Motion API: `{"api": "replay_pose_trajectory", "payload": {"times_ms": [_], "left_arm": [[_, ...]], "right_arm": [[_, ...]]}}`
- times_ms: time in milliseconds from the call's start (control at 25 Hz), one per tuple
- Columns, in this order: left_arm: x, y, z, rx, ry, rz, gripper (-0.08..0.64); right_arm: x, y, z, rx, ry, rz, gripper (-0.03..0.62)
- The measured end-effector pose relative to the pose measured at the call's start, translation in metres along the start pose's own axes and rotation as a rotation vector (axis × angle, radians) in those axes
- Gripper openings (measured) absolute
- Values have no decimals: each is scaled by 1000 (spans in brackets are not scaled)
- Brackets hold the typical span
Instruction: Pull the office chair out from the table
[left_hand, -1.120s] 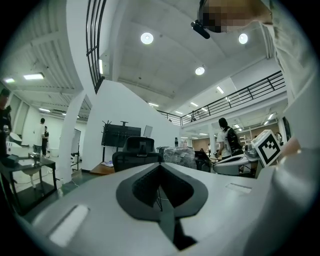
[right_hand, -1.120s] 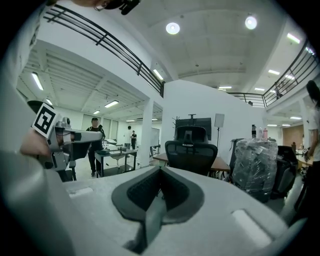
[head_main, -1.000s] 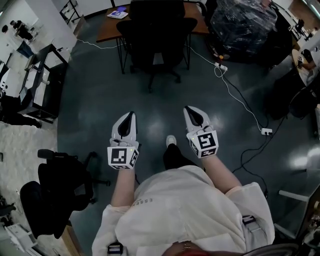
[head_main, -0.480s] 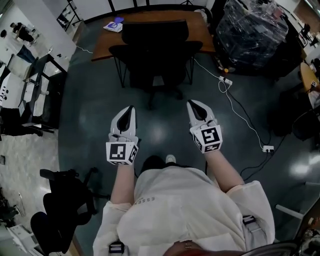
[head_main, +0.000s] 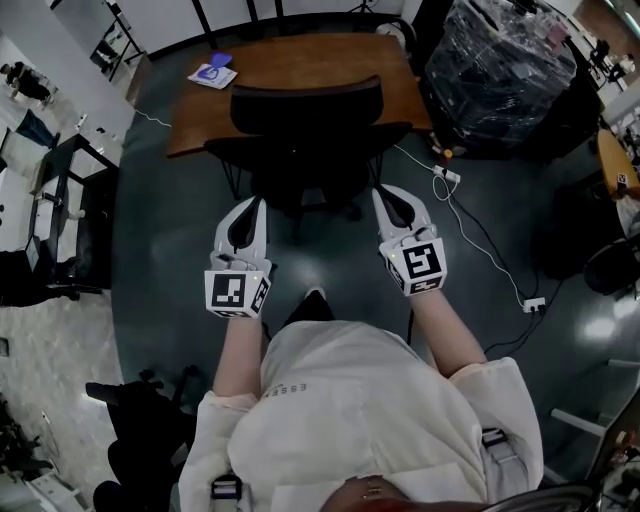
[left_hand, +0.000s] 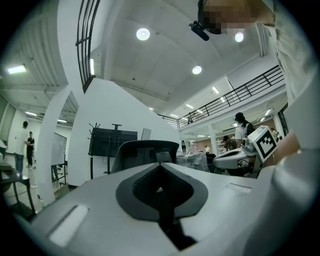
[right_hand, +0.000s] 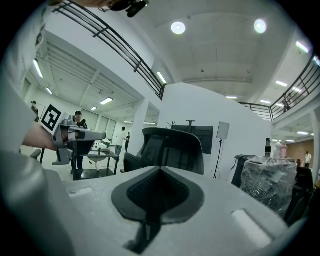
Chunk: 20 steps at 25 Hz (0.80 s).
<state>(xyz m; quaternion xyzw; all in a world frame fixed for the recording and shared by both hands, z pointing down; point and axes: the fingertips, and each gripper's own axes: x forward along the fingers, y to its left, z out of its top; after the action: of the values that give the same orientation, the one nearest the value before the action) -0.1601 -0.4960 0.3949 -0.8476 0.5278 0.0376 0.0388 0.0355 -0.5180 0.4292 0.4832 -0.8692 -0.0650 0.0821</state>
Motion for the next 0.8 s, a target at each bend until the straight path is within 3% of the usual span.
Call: {"api": "replay_pose_trajectory", "payload": {"times_ms": [160, 320, 440, 520, 560, 600, 720, 800], "left_arm": [[43, 30, 9, 49, -10, -42, 17], [73, 39, 28, 189, 4, -124, 17], [94, 25, 34, 403, 92, -249, 17], [109, 23, 39, 587, 130, -266, 17], [115, 23, 43, 669, 143, -261, 17], [121, 23, 47, 740, 154, -256, 18], [137, 25, 50, 884, 201, -271, 187], [148, 31, 47, 969, 239, -279, 225]], "right_arm": [[42, -18, 26, -45, -38, -5, -8], [67, -24, 62, -167, -59, 36, -8], [80, -29, 83, -301, -42, 95, -8], [90, -33, 95, -387, -11, 129, -8], [95, -34, 98, -431, 10, 148, 19], [102, -35, 99, -481, 33, 165, 102], [120, -42, 97, -674, 90, 195, 189], [133, -44, 94, -800, 120, 219, 216]]}}
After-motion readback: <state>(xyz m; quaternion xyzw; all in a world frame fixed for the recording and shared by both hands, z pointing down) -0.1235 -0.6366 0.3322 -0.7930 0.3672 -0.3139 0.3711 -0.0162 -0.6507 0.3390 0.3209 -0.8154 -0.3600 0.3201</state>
